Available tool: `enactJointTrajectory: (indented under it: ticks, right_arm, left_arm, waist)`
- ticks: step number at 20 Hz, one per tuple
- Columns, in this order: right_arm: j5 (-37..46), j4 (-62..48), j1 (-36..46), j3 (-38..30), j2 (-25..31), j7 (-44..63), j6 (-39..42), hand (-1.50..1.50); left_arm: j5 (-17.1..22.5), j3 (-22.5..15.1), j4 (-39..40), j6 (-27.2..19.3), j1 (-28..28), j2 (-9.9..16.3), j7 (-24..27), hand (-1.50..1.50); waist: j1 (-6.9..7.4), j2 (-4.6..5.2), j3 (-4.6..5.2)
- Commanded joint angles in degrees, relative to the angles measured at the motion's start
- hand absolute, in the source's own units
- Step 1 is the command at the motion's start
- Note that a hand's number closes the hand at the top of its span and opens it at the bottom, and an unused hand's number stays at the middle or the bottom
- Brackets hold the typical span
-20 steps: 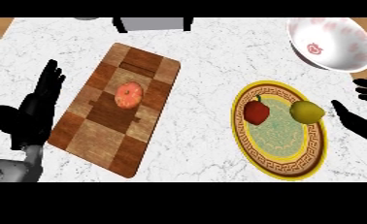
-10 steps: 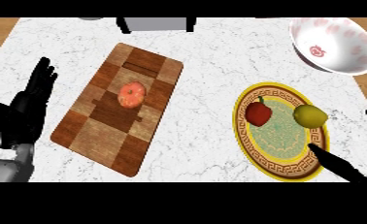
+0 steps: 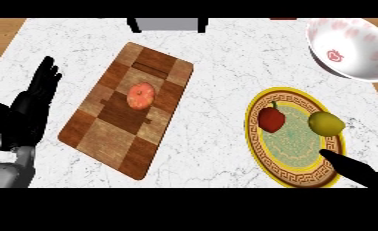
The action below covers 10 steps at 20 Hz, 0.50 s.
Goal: Pick the bell pepper from the plate and place it in the bowl
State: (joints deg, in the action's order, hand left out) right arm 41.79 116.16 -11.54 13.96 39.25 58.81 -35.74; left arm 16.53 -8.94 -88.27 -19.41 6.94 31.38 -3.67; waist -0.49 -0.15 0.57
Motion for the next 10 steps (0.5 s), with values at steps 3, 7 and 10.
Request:
enactJointTrajectory:
  ticks: [3,7,10]
  right_arm:
    - [-2.80,6.66,9.46,0.17,2.94,18.50,21.24,-1.50]
    - [-10.13,2.60,13.90,1.35,3.09,21.91,27.38,-1.50]
    - [-16.64,-0.60,16.15,1.65,3.09,22.19,30.28,-1.50]
  left_arm:
    - [-1.10,-0.92,-0.41,-0.21,2.64,-0.94,-1.21,0.00]
    - [-1.19,-1.29,-0.24,0.93,1.57,-1.18,-0.20,0.00]
    - [-1.12,-0.85,1.95,1.48,3.70,-1.75,0.23,0.00]
  waist:
    - [1.88,0.40,-0.17]
    - [2.91,0.59,-0.25]
    - [2.12,0.83,-0.29]
